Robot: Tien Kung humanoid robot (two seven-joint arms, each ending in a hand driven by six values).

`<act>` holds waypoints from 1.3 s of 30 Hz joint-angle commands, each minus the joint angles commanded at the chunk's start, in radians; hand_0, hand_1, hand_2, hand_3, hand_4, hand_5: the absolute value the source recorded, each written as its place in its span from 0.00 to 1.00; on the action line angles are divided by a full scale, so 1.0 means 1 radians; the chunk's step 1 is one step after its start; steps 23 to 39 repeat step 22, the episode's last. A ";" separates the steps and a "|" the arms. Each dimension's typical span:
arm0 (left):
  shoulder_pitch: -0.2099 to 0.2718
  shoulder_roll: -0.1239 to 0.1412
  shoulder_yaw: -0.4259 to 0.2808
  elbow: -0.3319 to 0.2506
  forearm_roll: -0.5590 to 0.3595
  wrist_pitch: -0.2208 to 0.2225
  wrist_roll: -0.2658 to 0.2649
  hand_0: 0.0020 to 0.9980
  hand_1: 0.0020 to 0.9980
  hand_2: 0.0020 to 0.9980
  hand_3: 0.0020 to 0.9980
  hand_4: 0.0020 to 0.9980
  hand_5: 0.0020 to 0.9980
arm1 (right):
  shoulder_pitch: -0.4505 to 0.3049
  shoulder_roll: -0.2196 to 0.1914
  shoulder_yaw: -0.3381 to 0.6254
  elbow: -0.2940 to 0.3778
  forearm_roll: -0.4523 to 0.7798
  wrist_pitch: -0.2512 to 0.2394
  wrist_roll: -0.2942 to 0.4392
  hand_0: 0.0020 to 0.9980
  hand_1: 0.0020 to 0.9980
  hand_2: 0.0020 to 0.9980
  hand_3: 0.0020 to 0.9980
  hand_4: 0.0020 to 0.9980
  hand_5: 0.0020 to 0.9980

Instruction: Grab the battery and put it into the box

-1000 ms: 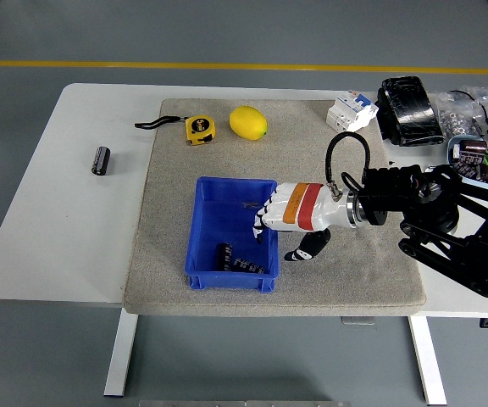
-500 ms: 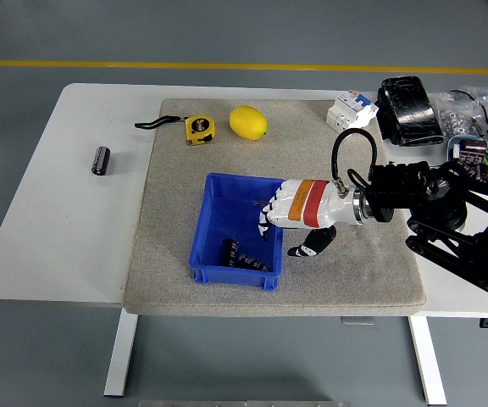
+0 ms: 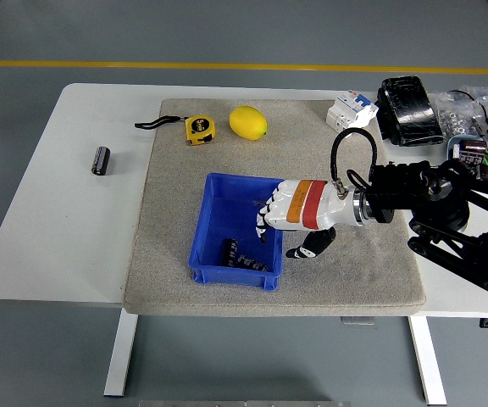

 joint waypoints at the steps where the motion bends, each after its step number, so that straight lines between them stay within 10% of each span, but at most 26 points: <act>1: 0.001 0.000 0.000 0.000 0.000 0.000 0.000 0.75 0.71 0.71 0.57 0.61 0.53 | -0.001 -0.001 -0.001 0.005 0.000 0.002 -0.001 0.57 0.61 0.72 0.63 0.74 0.15; 39: 0.003 0.001 0.004 0.001 -0.008 0.001 -0.002 0.75 0.71 0.71 0.57 0.61 0.53 | -0.031 -0.038 -0.010 0.077 0.003 0.016 -0.006 0.57 0.61 0.72 0.63 0.75 0.16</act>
